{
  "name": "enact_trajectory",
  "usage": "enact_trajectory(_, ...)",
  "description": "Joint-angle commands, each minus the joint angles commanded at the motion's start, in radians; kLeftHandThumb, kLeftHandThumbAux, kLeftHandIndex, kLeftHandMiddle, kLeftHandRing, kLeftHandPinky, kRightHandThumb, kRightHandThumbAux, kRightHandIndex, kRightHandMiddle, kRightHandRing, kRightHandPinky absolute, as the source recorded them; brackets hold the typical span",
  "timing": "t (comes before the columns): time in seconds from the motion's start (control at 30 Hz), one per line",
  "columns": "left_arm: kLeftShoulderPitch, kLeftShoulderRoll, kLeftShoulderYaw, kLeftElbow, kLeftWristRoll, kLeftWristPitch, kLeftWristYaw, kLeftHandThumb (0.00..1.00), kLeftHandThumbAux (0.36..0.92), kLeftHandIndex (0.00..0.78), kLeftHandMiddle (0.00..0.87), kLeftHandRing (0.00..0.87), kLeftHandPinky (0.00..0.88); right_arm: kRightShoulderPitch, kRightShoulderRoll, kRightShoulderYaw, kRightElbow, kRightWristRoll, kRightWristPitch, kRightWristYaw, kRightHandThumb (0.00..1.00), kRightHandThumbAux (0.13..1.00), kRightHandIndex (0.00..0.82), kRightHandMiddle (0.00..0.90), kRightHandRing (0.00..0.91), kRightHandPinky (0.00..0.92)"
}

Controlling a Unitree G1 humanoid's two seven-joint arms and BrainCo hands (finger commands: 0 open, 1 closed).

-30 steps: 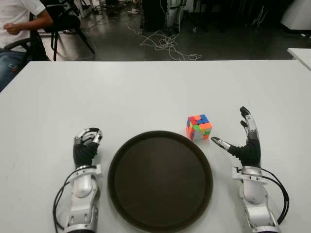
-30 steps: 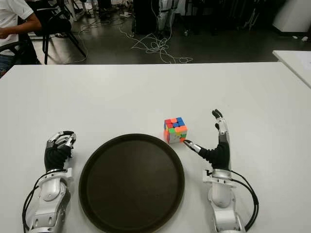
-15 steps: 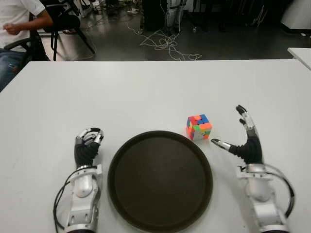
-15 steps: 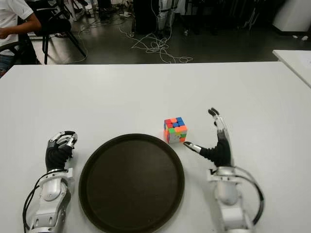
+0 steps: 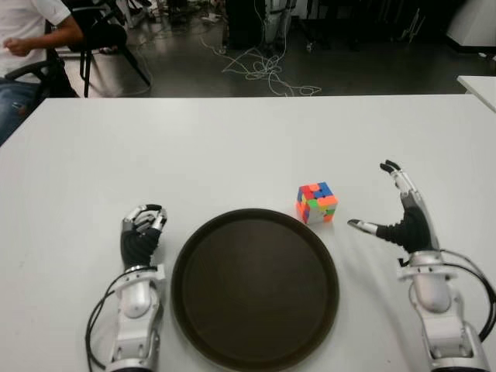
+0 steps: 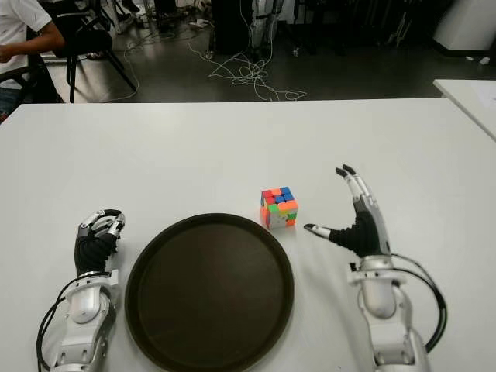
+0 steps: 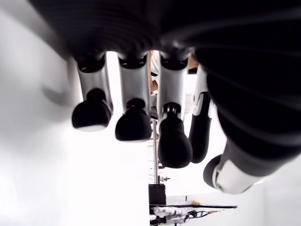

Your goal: Pick up the Rubik's Cube and put it in the plate

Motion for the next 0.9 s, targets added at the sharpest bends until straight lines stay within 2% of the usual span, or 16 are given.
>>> enact_trajectory(0.17, 0.004, -0.001, -0.003, -0.010, 0.001, 0.015, 0.000, 0.710, 0.704, 0.444, 0.787, 0.814, 0.827, -0.004, -0.016, -0.003, -0.045, -0.065, 0.044, 0.035, 0.000, 0.894, 0.000, 0.000, 0.000, 0.018)
enact_trajectory(0.47, 0.000, 0.002, -0.006, -0.007, 0.009, 0.032, 0.002, 0.710, 0.703, 0.445, 0.786, 0.810, 0.821, -0.035, -0.029, -0.014, -0.127, -0.110, 0.083, 0.116, 0.000, 0.895, 0.000, 0.001, 0.000, 0.030)
enact_trajectory(0.7, 0.009, 0.005, -0.009, -0.035, 0.007, 0.057, -0.004, 0.709, 0.703, 0.445, 0.789, 0.816, 0.827, -0.038, -0.019, -0.012, -0.145, -0.121, 0.077, 0.144, 0.000, 0.868, 0.002, 0.012, 0.001, 0.030)
enact_trajectory(0.77, 0.010, 0.004, -0.009, -0.038, 0.006, 0.058, -0.002, 0.709, 0.703, 0.445, 0.789, 0.816, 0.826, -0.024, -0.008, -0.008, -0.118, -0.118, 0.048, 0.118, 0.000, 0.862, 0.007, 0.020, 0.007, 0.037)
enact_trajectory(0.83, 0.007, 0.005, -0.005, -0.037, 0.002, 0.057, -0.002, 0.709, 0.703, 0.445, 0.789, 0.815, 0.826, 0.004, 0.014, -0.005, -0.033, -0.094, -0.035, 0.042, 0.000, 0.861, 0.021, 0.039, 0.028, 0.062)
enact_trajectory(0.9, 0.002, 0.008, 0.001, -0.024, -0.004, 0.051, -0.004, 0.709, 0.703, 0.445, 0.789, 0.815, 0.826, 0.035, 0.059, -0.026, 0.115, -0.016, -0.169, -0.056, 0.000, 0.860, 0.039, 0.065, 0.056, 0.095)
